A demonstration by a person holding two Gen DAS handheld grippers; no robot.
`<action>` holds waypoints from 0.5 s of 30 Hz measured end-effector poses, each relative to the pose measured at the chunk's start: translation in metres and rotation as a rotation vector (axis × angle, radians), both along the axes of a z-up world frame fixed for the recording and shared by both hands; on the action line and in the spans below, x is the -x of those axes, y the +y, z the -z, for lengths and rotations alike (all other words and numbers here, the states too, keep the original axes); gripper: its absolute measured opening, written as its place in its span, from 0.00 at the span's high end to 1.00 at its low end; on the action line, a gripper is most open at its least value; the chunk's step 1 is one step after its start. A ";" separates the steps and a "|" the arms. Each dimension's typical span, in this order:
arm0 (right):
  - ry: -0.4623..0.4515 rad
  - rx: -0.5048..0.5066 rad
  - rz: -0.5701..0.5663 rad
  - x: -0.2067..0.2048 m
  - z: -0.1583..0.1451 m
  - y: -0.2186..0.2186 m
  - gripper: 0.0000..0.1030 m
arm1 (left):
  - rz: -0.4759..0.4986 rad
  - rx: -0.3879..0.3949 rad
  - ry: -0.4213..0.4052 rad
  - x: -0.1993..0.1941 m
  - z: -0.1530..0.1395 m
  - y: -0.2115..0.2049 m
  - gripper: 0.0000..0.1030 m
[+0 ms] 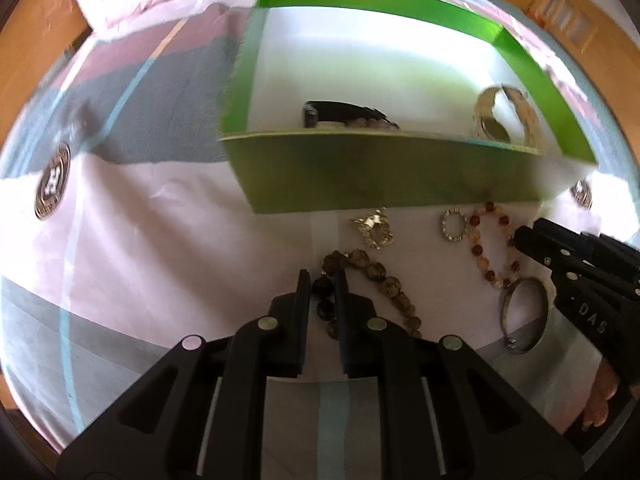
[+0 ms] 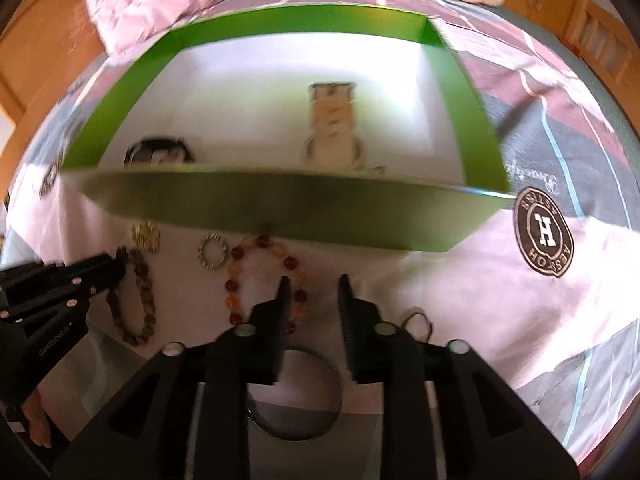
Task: Organize jewelry
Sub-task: 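Lift the brown bracelet with the left tool while the right tool lifts the amber bracelet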
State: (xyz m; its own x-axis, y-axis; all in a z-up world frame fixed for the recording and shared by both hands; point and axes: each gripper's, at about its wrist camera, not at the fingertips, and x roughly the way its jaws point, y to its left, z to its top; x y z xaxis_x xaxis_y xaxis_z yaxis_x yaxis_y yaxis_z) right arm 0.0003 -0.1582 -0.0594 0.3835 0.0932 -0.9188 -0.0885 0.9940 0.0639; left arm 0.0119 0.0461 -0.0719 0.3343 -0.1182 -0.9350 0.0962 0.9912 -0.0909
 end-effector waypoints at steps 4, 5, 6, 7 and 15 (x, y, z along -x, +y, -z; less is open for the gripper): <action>0.006 -0.048 0.029 -0.003 -0.005 -0.011 0.69 | -0.010 0.041 0.013 -0.001 -0.001 0.007 0.88; 0.006 -0.048 0.027 -0.003 -0.006 -0.012 0.68 | -0.005 0.043 0.014 -0.001 -0.001 0.006 0.86; 0.007 -0.046 0.025 -0.003 -0.006 -0.012 0.67 | 0.000 0.041 0.014 0.000 -0.001 0.004 0.84; 0.010 -0.039 0.020 -0.004 -0.004 -0.012 0.67 | 0.006 0.035 0.015 0.000 0.000 0.003 0.83; 0.022 0.026 -0.033 -0.003 0.013 0.012 0.67 | 0.027 0.012 0.016 0.003 0.006 -0.006 0.76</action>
State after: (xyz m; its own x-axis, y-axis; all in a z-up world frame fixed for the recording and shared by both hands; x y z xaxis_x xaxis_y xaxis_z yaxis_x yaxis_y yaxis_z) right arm 0.0030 -0.1467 -0.0722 0.3601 0.0818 -0.9293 -0.1205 0.9919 0.0406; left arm 0.0089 0.0403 -0.0777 0.3159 -0.1380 -0.9387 0.1209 0.9872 -0.1045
